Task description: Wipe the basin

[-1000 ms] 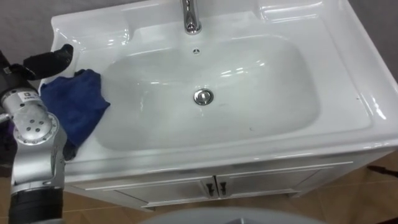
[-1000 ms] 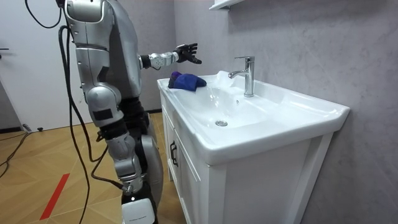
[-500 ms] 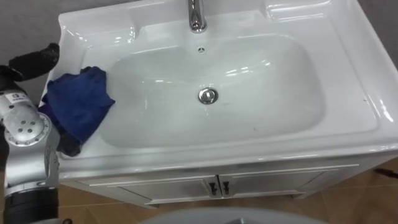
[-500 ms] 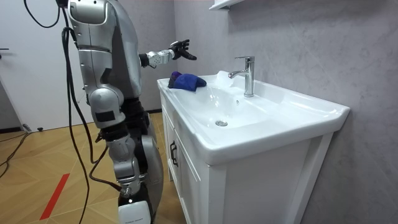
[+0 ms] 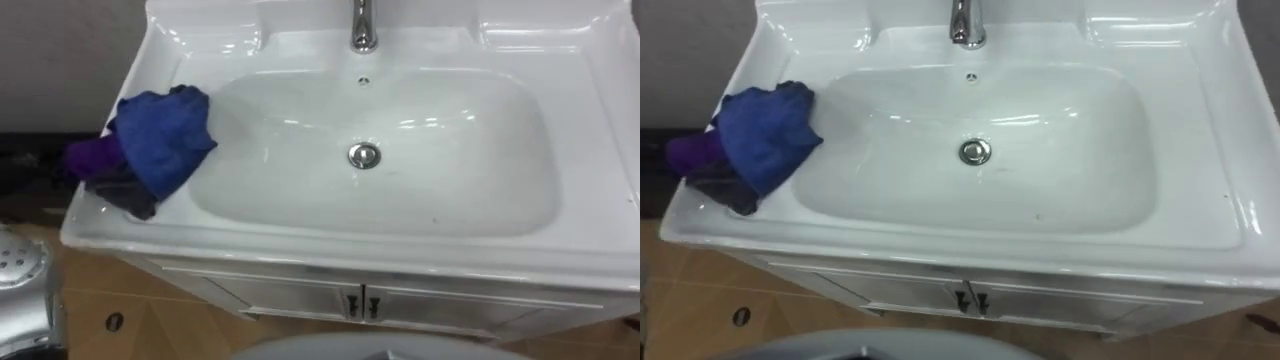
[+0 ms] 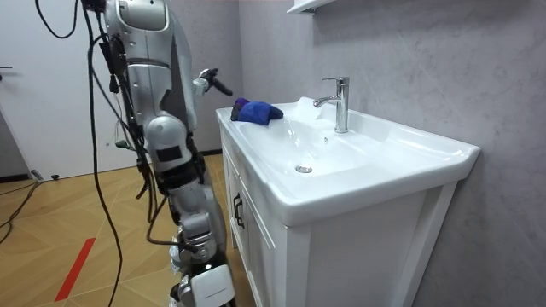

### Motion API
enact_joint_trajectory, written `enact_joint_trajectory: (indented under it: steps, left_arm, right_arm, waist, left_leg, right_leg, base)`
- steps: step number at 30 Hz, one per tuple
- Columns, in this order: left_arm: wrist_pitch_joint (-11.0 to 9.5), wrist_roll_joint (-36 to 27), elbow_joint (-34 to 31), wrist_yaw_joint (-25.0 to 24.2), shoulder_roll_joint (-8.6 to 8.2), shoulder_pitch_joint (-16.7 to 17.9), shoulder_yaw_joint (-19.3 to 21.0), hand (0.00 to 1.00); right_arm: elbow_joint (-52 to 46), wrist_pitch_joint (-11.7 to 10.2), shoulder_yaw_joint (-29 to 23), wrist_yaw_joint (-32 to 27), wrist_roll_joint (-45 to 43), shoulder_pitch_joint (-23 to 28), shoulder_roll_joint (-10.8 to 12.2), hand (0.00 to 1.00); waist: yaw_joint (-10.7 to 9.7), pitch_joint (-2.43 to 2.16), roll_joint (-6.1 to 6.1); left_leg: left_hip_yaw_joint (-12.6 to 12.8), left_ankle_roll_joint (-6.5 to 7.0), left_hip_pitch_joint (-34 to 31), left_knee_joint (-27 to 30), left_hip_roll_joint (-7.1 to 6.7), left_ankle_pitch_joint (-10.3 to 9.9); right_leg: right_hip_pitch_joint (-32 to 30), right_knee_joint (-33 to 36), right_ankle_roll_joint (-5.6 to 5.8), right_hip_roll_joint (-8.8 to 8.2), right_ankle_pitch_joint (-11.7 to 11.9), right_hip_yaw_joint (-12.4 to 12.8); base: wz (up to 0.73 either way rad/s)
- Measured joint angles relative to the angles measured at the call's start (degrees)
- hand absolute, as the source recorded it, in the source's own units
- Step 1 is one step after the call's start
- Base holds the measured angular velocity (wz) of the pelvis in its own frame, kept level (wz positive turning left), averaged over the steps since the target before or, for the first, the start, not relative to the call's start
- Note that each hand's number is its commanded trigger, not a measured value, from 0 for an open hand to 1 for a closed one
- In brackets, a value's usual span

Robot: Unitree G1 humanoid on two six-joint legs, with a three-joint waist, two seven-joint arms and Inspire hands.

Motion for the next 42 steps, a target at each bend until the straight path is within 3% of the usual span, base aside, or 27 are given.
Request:
enact_joint_trajectory:
  steps: [4,6,10,17,20,24,30,33,42]
  left_arm:
    - [-0.01,0.01,1.22,2.04,-0.01,2.88,2.71,0.00]
    - [-0.02,-0.29,1.97,3.30,-0.02,4.12,4.25,0.00]
    - [-0.01,-0.71,5.70,5.22,-0.02,5.52,5.43,0.00]
    - [-0.14,-0.49,15.28,6.97,-0.02,9.26,5.90,0.00]
    - [-0.45,0.40,19.41,7.72,-1.20,10.43,5.28,0.00]
    - [-0.58,-0.25,25.40,8.35,-3.28,12.54,-1.51,0.00]
    - [-0.57,-0.14,38.04,6.17,-5.77,12.81,-9.64,0.00]
    - [-0.53,-1.00,42.11,4.43,-6.15,12.60,-11.87,0.00]
    - [-0.89,-1.64,46.06,0.32,-6.94,12.31,-11.88,0.00]
  right_arm:
    - [-1.06,-0.63,-0.01,0.11,0.03,0.08,-1.05,0.00]
    - [-1.13,-0.69,0.05,0.05,0.02,-0.13,-1.24,0.00]
    - [-1.23,-0.52,0.17,0.14,-0.01,-0.10,-1.71,0.00]
    - [-1.21,-0.83,0.33,0.18,1.60,1.10,-1.89,0.00]
    - [-1.22,-0.90,0.26,0.10,1.52,1.01,-2.20,0.00]
    - [-1.15,-0.99,1.47,0.29,2.54,0.81,-2.34,0.00]
    - [-0.28,-0.91,1.80,0.79,1.98,0.78,-2.32,0.00]
    - [1.09,-0.89,1.78,0.85,1.90,0.88,-2.23,0.00]
    - [2.04,-1.07,1.68,0.79,2.07,0.72,-1.94,0.00]
  waist:
    - [2.37,-0.35,0.53]
    - [2.46,-0.50,0.67]
    - [2.70,-0.51,0.34]
    - [4.04,-0.48,-0.16]
    - [3.97,-0.48,-0.70]
    - [2.93,-0.28,-1.08]
    - [0.61,-0.19,-2.30]
    - [-0.15,-0.17,-2.68]
    - [-1.85,-0.08,-3.04]
  left_leg:
    - [-0.66,0.41,-0.23,0.32,-0.69,0.26]
    - [-1.24,0.52,-0.64,0.34,-1.00,0.33]
    - [-3.20,1.04,-1.00,0.33,-1.87,0.67]
    - [-3.34,1.04,-1.24,0.30,-1.97,0.66]
    - [-3.36,1.04,-1.24,0.29,-1.99,0.66]
    - [-3.84,1.04,-1.02,0.25,-2.04,0.66]
    - [-3.88,1.08,-0.99,0.40,-2.36,0.68]
    - [-3.87,1.23,-0.98,0.27,-2.60,0.66]
    - [-2.74,1.41,0.05,-0.22,-2.66,0.66]
  right_leg:
    - [0.35,0.31,0.31,-0.73,-0.51,-0.98]
    - [0.44,0.32,0.51,-0.99,-0.64,-1.69]
    - [1.08,0.17,0.91,-1.79,-1.12,-3.87]
    - [1.22,0.21,0.91,-1.83,-1.23,-4.17]
    - [1.18,0.25,0.91,-1.86,-1.23,-4.35]
    - [1.88,0.02,0.94,-1.92,-1.24,-5.11]
    - [2.03,0.41,1.17,-2.44,-1.60,-5.90]
    - [2.00,0.50,1.43,-2.69,-1.90,-5.89]
    - [2.14,1.19,1.57,-2.89,-2.06,-4.68]
  base:
    - [0.17]
    - [0.24]
    - [0.29]
    - [0.03]
    - [0.01]
    - [0.09]
    - [0.05]
    - [0.04]
    - [-0.06]
